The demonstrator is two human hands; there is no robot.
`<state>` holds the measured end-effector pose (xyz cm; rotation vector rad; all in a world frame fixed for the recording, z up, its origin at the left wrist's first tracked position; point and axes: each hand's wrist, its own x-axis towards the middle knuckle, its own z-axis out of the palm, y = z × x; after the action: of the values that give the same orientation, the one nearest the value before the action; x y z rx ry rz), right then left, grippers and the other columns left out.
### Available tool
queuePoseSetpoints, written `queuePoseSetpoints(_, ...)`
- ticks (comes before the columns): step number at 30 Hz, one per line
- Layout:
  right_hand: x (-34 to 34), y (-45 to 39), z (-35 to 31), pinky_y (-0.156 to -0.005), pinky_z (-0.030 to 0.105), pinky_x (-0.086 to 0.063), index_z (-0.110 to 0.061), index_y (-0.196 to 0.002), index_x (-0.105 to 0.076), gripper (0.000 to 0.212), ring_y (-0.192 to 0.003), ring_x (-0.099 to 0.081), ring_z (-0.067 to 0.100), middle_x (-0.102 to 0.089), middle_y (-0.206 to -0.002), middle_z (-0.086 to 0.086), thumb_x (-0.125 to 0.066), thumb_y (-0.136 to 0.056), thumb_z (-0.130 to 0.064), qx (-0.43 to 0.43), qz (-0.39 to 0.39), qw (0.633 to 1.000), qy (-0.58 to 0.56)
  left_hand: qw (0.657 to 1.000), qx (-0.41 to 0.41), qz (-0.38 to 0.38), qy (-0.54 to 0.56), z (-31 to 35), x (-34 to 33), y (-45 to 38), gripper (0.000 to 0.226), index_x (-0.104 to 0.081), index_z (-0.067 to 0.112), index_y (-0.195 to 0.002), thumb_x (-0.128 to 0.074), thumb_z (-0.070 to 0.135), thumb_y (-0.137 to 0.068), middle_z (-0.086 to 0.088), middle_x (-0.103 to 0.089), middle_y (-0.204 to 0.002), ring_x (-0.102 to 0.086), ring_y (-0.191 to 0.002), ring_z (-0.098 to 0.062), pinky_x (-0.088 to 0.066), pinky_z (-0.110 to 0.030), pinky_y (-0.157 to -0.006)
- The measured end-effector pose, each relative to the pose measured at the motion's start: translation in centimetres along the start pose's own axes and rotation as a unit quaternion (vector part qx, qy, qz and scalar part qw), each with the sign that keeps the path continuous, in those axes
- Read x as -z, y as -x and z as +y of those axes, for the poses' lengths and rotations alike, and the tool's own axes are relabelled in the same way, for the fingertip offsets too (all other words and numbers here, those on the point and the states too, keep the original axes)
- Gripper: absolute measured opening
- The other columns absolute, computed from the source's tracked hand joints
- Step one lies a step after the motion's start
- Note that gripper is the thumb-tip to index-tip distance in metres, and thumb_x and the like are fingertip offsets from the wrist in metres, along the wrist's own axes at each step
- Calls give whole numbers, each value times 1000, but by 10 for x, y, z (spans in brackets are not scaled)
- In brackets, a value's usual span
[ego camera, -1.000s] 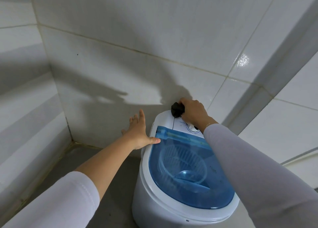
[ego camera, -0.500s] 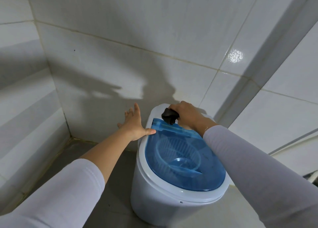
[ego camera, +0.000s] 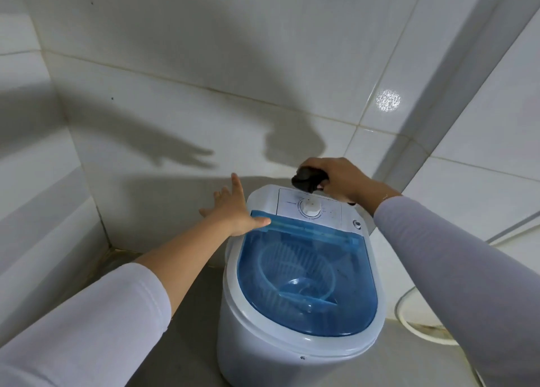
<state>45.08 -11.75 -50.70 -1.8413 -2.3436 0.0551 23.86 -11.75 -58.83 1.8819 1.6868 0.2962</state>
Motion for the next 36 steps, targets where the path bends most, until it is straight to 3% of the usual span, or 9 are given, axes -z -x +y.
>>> queuePoseSetpoints(4, 6, -14, 10, -88, 33, -45, -22, -117, -62, 56, -106, -57, 31, -65, -118, 9, -41, -77, 13, -5, 4, 1000, 19, 1000, -4, 5, -19, 25, -3, -16, 120, 28, 20, -145, -63, 59, -78, -7, 3, -162, 1, -149, -28, -14, -65, -111)
queuePoseSetpoints(10, -14, -26, 18, -87, 33, -48, -21, -109, -66, 34, -101, -60, 30, -66, -109, 8, -54, -82, -4, 3, -38, 999, -1, 999, 32, 18, -1, 41, -17, -37, 115, 28, 19, -145, -61, 54, -82, -5, 1, -162, 0, -149, -27, -10, -67, -110)
queuePoseSetpoints(17, -33, -25, 32, -90, 34, -46, -19, -119, -61, 50, -108, -55, 29, -61, -116, 9, -44, -82, 10, -34, -46, 998, -18, 999, 39, 29, 0, 45, -22, -43, 116, 28, 18, -146, -65, 47, -83, -5, -8, -162, -11, -148, -27, -9, -65, -111)
queuePoseSetpoints(23, -38, -18, 48, -83, 28, -44, -20, -118, -62, 49, -105, -58, 31, -64, -115, 11, -48, -82, 9, -73, -43, 996, -32, 999, 30, 39, -16, 49, -22, -41, 115, 27, 19, -146, -65, 45, -83, -7, -11, -161, -16, -147, -28, -9, -65, -112)
queuePoseSetpoints(28, -38, -5, 49, -86, 32, -45, -23, -123, -60, 45, -108, -56, 33, -60, -120, 13, -52, -86, 1, -104, -26, 994, -37, 998, 40, 46, -8, 44, -26, -45, 116, 28, 23, -146, -66, 48, -81, -13, -17, -159, -26, -144, -31, -8, -65, -112)
queuePoseSetpoints(36, -41, 6, 46, -84, 29, -42, -23, -125, -59, 37, -110, -56, 33, -61, -120, 13, -57, -89, -15, -136, 0, 991, -19, 998, 32, 53, 10, 34, -31, -53, 118, 28, 25, -145, -66, 52, -79, -3, -29, -156, -32, -141, -28, -8, -67, -112)
